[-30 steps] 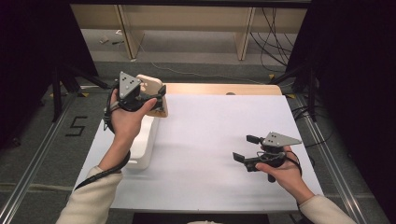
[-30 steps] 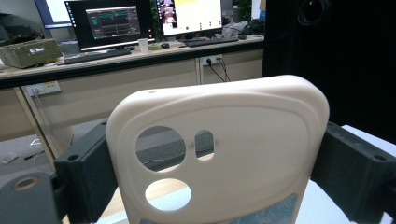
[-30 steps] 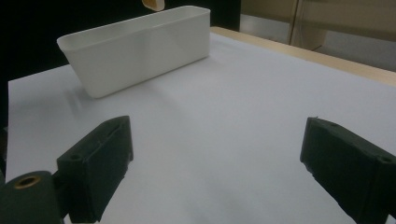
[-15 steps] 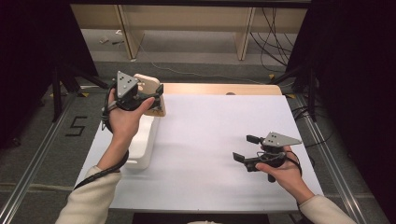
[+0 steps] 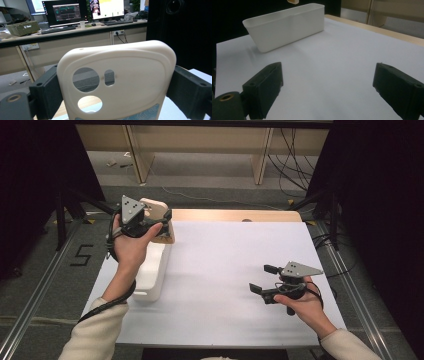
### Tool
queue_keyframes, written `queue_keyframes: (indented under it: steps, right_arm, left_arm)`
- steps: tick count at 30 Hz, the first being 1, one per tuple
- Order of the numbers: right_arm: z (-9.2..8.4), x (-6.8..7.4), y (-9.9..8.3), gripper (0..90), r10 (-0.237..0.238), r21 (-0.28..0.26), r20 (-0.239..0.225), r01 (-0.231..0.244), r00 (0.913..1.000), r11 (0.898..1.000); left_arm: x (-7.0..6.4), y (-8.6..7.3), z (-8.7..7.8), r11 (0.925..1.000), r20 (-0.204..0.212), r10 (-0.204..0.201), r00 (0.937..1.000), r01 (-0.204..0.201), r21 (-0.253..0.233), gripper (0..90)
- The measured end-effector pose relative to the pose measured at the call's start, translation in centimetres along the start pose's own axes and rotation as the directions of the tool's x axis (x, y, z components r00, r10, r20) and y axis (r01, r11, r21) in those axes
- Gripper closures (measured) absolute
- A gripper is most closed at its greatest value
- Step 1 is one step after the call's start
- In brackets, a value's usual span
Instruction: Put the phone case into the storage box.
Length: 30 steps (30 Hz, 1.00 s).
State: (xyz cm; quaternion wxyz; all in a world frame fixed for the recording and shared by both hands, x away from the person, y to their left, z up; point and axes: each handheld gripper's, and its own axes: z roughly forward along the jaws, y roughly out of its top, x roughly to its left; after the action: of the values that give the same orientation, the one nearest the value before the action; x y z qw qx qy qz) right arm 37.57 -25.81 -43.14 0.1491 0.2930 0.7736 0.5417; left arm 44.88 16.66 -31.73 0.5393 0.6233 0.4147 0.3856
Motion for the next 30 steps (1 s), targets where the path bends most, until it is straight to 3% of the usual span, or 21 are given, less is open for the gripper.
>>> queue_keyframes:
  steps: [30]
  right_arm:
    - [0.0, 0.0, 0.0, 10.4, -0.001, -0.001, -0.002, 0.001, 1.0, 1.0]
  left_arm:
    - [1.1, 0.0, -0.1, 1.0, -0.022, -0.009, 0.9997, 0.009, -0.002, 9.9]
